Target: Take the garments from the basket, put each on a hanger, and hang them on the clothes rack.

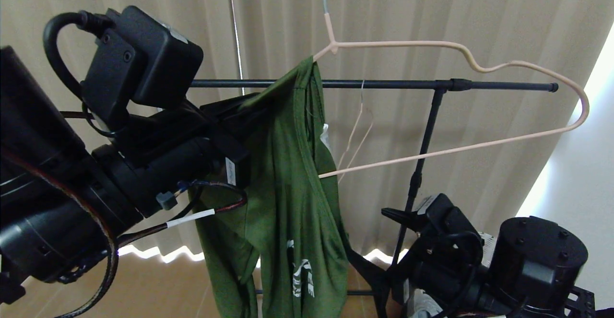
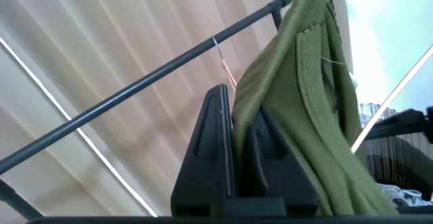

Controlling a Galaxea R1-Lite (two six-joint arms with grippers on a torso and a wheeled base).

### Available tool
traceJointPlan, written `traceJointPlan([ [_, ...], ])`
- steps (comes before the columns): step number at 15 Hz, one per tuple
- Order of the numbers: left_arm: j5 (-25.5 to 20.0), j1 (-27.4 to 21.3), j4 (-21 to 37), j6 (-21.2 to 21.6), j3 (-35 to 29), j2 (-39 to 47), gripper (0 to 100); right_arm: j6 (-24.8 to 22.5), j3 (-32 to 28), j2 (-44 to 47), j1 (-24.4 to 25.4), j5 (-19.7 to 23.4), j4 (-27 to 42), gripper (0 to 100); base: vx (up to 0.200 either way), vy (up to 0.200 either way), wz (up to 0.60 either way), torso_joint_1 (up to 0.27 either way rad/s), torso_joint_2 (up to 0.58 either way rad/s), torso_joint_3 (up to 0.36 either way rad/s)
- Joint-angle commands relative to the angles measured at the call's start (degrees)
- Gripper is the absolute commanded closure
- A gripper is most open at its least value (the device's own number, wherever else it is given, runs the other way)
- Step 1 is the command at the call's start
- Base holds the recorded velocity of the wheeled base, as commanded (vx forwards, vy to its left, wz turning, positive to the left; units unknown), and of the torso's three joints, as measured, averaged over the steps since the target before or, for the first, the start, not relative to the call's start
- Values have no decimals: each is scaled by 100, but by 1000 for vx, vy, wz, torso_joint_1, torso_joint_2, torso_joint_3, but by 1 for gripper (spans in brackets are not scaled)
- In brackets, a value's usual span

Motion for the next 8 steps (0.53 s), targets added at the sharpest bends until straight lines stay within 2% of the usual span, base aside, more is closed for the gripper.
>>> traceJointPlan([
  [1,3,11,-3,-1,11,-29,100,-3,253,-61,-195,-87,-8,0,0,0,0,0,0,0],
  [4,39,397,15,87,213,-47,100,-30,393,-316,-696,-201,9,0,0,0,0,0,0,0],
  [6,39,942,6,527,503,-56,100,-39,393,-483,-1153,-210,27,0,0,0,0,0,0,0],
  [8,39,1057,6,623,608,-73,100,-47,384,-535,-1320,-210,36,0,0,0,0,0,0,0],
])
